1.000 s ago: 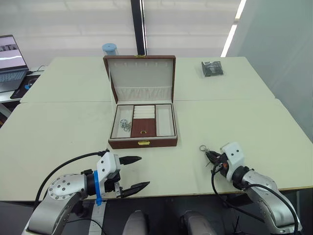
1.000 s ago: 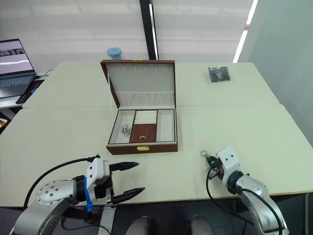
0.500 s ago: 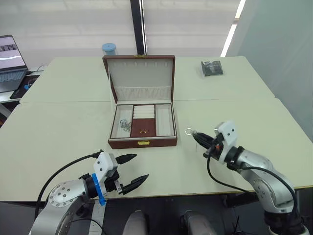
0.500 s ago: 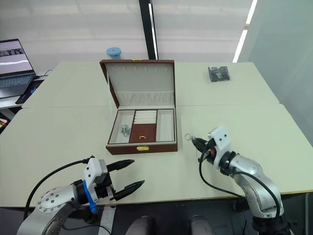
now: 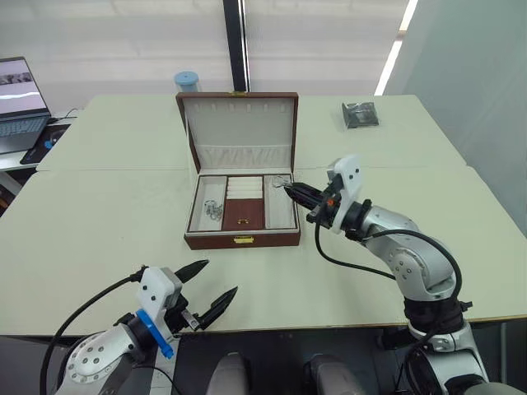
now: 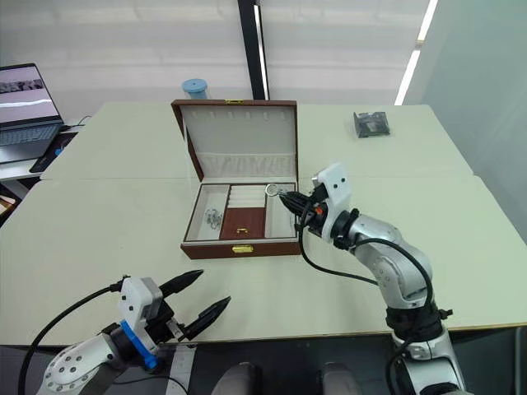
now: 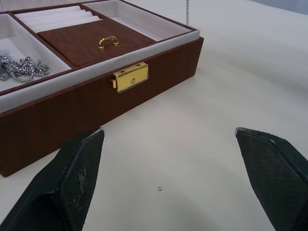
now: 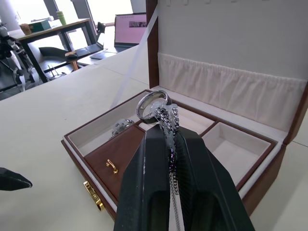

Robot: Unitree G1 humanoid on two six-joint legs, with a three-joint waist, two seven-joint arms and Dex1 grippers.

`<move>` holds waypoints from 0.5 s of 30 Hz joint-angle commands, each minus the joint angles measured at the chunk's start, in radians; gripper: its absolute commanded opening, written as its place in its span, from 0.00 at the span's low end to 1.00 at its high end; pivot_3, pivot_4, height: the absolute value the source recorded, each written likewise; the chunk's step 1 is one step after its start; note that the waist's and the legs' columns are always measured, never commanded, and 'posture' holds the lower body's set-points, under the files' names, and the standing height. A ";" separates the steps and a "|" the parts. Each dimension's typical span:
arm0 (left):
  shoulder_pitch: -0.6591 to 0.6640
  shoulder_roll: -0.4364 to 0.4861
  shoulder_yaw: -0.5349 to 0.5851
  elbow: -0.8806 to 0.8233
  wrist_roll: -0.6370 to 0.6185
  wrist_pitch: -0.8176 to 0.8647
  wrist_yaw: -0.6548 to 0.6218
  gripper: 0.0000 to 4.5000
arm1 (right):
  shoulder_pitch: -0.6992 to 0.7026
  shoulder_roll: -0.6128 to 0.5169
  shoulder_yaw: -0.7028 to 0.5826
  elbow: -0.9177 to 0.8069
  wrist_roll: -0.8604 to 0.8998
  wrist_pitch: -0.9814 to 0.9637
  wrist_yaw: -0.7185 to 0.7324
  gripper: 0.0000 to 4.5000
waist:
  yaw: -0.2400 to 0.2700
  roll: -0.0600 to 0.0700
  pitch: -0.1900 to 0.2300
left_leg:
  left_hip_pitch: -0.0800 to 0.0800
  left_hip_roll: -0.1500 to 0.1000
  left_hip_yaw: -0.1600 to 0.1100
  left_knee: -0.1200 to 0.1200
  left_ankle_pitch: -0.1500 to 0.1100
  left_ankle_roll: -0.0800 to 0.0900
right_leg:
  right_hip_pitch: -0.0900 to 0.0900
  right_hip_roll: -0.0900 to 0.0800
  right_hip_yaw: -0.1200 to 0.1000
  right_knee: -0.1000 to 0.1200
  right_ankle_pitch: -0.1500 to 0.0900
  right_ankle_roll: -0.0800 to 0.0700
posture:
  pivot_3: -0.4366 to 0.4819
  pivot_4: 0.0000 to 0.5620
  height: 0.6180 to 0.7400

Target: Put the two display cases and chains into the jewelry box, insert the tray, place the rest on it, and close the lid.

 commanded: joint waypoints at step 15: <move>0.070 -0.042 0.004 -0.076 0.034 -0.058 0.073 1.00 | -0.052 0.109 0.011 0.276 -0.049 -0.166 0.003 0.00 | -0.001 0.000 0.000 | 0.000 0.000 0.000 0.000 0.000 0.000 | -0.001 0.000 0.000 0.000 0.000 0.000 | 0.48 0.27 1.00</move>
